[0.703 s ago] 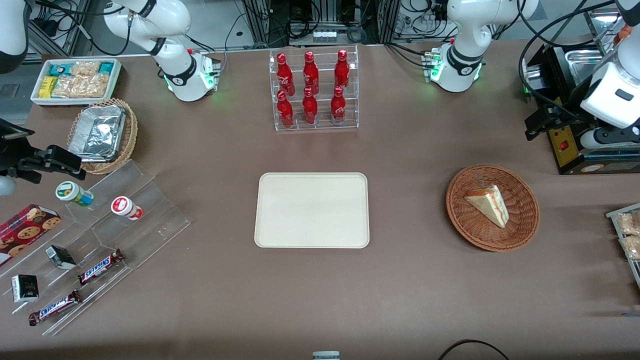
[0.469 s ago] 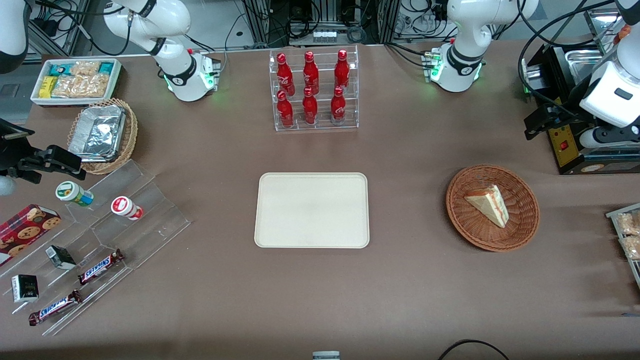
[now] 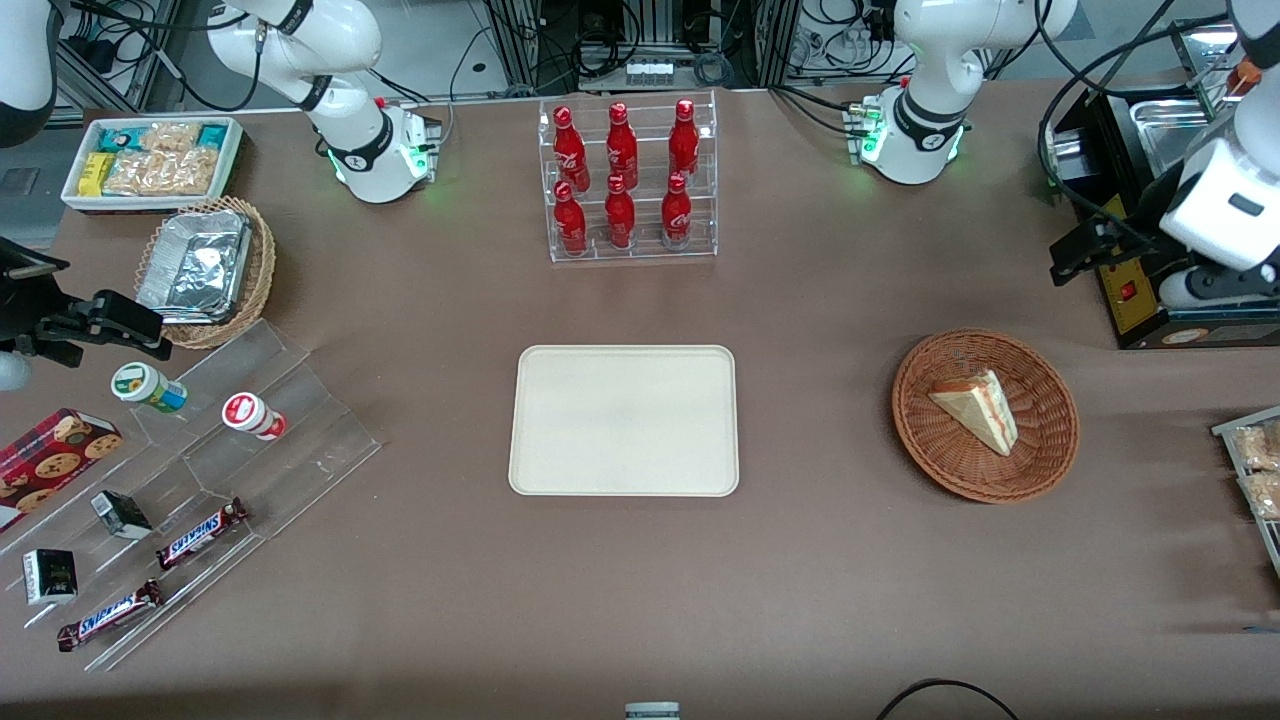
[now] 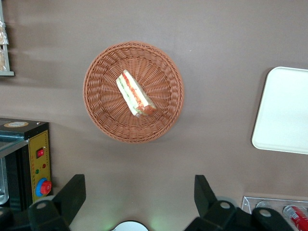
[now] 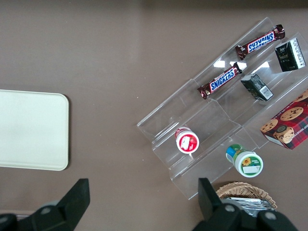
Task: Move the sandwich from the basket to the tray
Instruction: 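Move the left gripper from rest toward the wicker basket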
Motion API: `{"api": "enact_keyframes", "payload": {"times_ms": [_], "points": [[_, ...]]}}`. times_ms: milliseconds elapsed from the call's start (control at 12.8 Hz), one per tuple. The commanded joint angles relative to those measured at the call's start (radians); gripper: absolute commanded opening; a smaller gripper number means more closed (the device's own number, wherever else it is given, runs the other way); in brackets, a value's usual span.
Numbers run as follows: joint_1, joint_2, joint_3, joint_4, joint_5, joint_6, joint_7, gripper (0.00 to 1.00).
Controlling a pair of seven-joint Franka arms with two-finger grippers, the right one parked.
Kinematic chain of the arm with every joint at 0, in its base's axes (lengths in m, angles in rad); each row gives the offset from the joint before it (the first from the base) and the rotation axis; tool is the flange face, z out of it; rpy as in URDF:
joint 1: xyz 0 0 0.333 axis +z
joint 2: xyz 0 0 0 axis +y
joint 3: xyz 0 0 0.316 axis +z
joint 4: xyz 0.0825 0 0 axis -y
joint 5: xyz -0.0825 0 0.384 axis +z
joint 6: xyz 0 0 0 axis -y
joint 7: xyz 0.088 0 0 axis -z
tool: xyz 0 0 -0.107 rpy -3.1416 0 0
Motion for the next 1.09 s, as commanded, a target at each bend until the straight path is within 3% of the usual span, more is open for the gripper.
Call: {"api": "enact_keyframes", "payload": {"times_ms": [0, 469, 1016], "points": [[0.012, 0.062, 0.032, 0.009, 0.003, 0.026, -0.001, 1.0], [0.014, 0.111, 0.115, -0.185, 0.0, 0.28, -0.084, 1.0], [0.023, 0.171, 0.119, -0.437, -0.002, 0.665, -0.243, 1.0]]}}
